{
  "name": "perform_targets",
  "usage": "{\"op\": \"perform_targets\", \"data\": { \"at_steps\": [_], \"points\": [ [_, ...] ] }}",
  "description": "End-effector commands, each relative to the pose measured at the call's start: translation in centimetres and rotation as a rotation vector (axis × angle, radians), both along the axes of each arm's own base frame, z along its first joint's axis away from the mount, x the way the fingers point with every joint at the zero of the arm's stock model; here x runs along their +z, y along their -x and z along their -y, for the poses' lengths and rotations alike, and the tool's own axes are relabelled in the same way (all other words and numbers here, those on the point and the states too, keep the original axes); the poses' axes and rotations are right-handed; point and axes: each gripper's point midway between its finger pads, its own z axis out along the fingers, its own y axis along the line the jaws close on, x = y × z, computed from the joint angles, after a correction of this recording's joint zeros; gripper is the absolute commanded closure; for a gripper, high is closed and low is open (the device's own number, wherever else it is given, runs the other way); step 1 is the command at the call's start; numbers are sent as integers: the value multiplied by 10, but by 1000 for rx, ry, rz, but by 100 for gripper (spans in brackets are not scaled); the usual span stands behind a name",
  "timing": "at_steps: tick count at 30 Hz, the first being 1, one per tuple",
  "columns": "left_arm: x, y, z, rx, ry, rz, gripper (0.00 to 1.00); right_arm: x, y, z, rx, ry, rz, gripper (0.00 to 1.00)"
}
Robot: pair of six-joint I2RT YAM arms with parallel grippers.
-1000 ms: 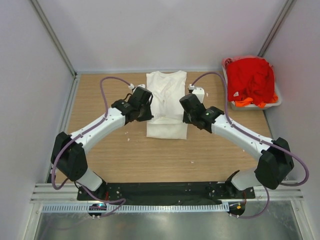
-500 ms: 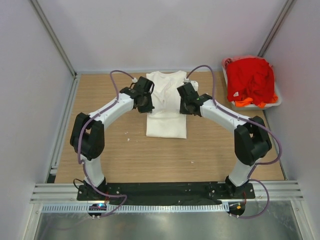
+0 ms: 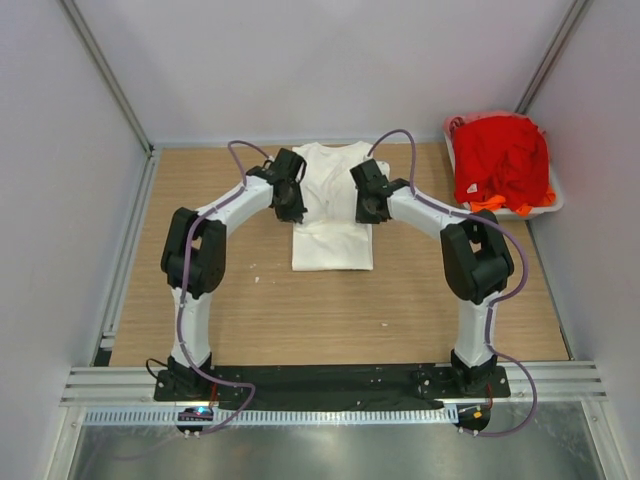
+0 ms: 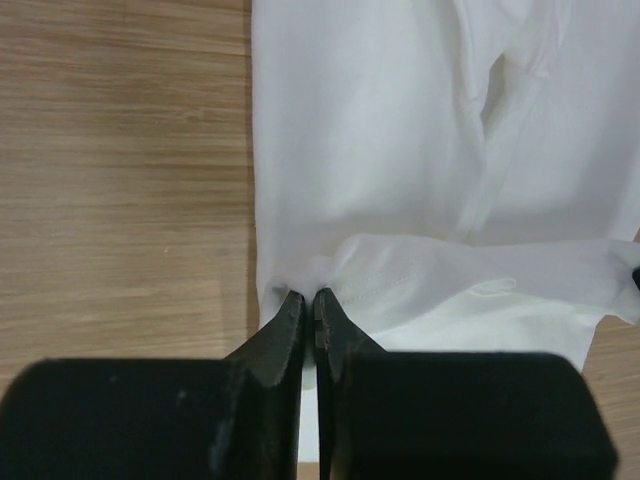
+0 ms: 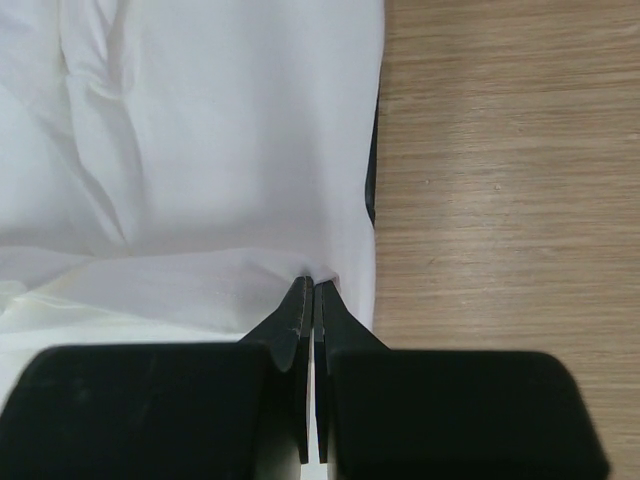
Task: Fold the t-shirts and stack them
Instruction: Fold the tshirt
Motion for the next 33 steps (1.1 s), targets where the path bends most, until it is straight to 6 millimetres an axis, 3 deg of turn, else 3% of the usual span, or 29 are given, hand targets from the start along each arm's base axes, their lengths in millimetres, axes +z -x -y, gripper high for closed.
{"op": "perform_targets", "data": {
  "at_steps": [1, 5, 7, 8, 11, 13, 14, 15, 17, 19, 20, 21, 22, 23, 25, 26, 30, 31, 33],
  "points": [
    [1, -10, 4, -40, 16, -6, 94, 9, -12, 8, -35, 12, 20, 99],
    [3, -20, 8, -43, 21, -7, 73, 4, -13, 14, -57, 20, 17, 97],
    [4, -23, 7, -39, 21, -9, 68, 2, -17, 15, -52, 10, 10, 78],
    [7, -27, 5, -32, 23, -9, 60, 1, -17, 15, -51, 7, 0, 57],
    [24, -40, -5, -8, 27, 13, 49, 9, -32, 20, -56, -2, 14, 25],
    [38, -49, -12, 13, 32, 29, 45, 29, -49, 28, -74, -12, 41, 21],
    [53, -55, -18, 30, 38, 45, 44, 35, -52, 31, -76, -10, 43, 20],
    [65, -56, -21, 37, 38, 65, 43, 55, -61, 33, -85, -13, 77, 20],
    [82, -50, -22, 30, 32, 84, 38, 75, -61, 36, -87, -12, 107, 20],
    [107, -40, -29, 45, 15, 145, 37, 99, -47, 35, -75, -58, 148, 20],
    [94, -29, -25, 34, 10, 133, 36, 104, -43, 32, -65, -77, 171, 20],
    [95, -23, -24, 34, 22, 140, 36, 108, -28, 34, -66, -89, 170, 20],
    [110, -13, -22, 27, 50, 170, 37, 109, -23, 29, -53, -112, 177, 20],
    [93, -2, -18, 12, 53, 150, 37, 95, -8, 26, -31, -118, 145, 22],
    [93, 12, -7, -20, 100, 151, 39, 98, 6, 18, -11, -161, 145, 28],
    [82, 22, 0, -42, 109, 127, 40, 86, 18, 6, 31, -196, 117, 36],
    [60, 45, 19, -91, 120, 82, 43, 70, 34, -24, 110, -256, 70, 59],
    [49, 55, 26, -105, 119, 63, 43, 62, 42, -33, 143, -277, 31, 60],
    [40, 69, 31, -117, 116, 44, 44, 51, 56, -39, 159, -253, 4, 53]
  ]
}}
